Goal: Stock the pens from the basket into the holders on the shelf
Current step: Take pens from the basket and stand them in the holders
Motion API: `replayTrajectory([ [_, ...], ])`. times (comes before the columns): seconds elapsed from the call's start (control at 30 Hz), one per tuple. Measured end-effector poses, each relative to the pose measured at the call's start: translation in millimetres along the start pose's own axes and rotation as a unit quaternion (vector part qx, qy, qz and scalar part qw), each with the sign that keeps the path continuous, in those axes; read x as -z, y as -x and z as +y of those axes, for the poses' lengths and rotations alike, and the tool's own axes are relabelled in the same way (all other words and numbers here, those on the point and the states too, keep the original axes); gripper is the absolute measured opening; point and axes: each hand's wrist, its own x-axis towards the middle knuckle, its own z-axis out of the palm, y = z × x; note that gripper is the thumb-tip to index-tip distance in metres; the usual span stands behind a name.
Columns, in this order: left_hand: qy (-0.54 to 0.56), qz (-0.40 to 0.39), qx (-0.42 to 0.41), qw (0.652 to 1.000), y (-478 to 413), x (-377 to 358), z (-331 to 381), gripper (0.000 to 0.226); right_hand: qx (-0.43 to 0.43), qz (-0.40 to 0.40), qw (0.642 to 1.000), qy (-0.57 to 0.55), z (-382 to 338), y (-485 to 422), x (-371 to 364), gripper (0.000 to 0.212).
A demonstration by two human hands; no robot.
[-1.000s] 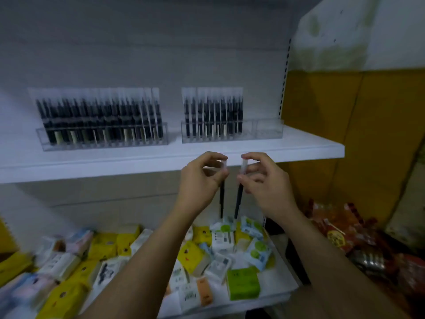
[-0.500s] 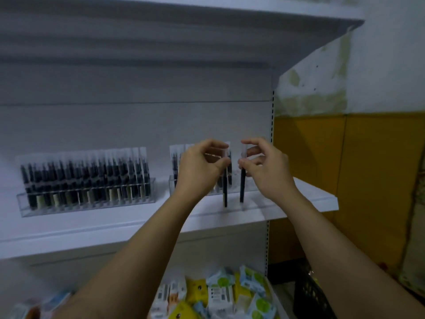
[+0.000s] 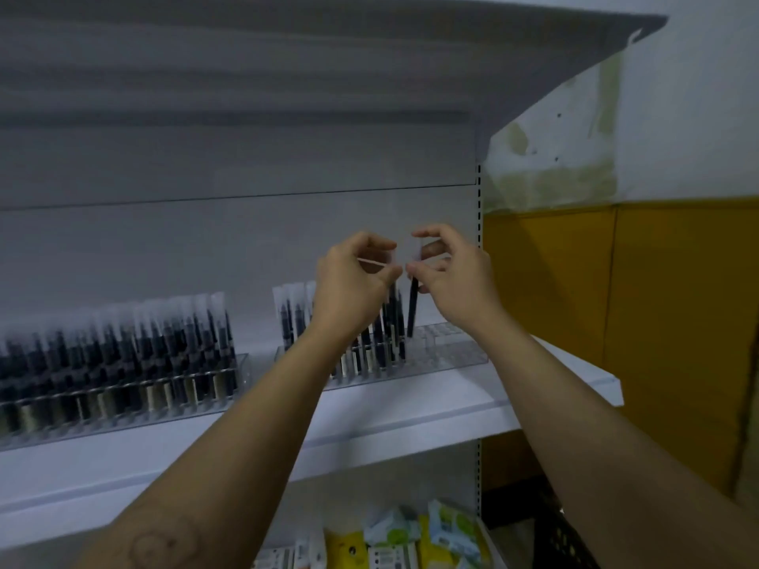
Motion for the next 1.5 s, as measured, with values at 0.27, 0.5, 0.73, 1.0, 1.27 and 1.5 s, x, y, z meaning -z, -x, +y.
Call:
replayTrajectory([
  [0.27, -0.034, 0.009, -0.010, 0.999, -24.4, -13.1, -14.6, 0.016, -0.007, -0.019, 1.000, -0.005, 18.6, -20.3, -13.7, 0.031],
  [0.5, -0.113, -0.009, -0.040, 0.993, -26.5, -21.9, -23.7, 0.012, -0.007, -0.008, 1.000, -0.017, 28.8, -26.0, -13.4, 0.034],
  [0.73, -0.274, -0.021, -0.015, 0.961, -26.5, -18.4, -36.8, 0.019, -0.033, -0.040, 0.999, -0.018, 39.9, -18.7, -17.2, 0.031],
  [1.0, -0.356, -0.049, -0.058, 0.931, -19.7, -17.9, -42.6, 0.026, -0.029, -0.158, 0.978, 0.130, 51.2, 11.2, -9.9, 0.056],
  [1.27, -0.360, -0.062, -0.077, 0.928, -3.0, -3.9, -33.4, 0.048, -0.029, -0.158, 0.973, 0.167, 35.7, 19.5, 3.3, 0.073],
  [1.5, -0.369, -0.046, -0.111, 0.922, 35.1, 20.6, -21.5, 0.045, 0.000, -0.146, 0.970, 0.196, 5.1, 46.1, 7.0, 0.061],
])
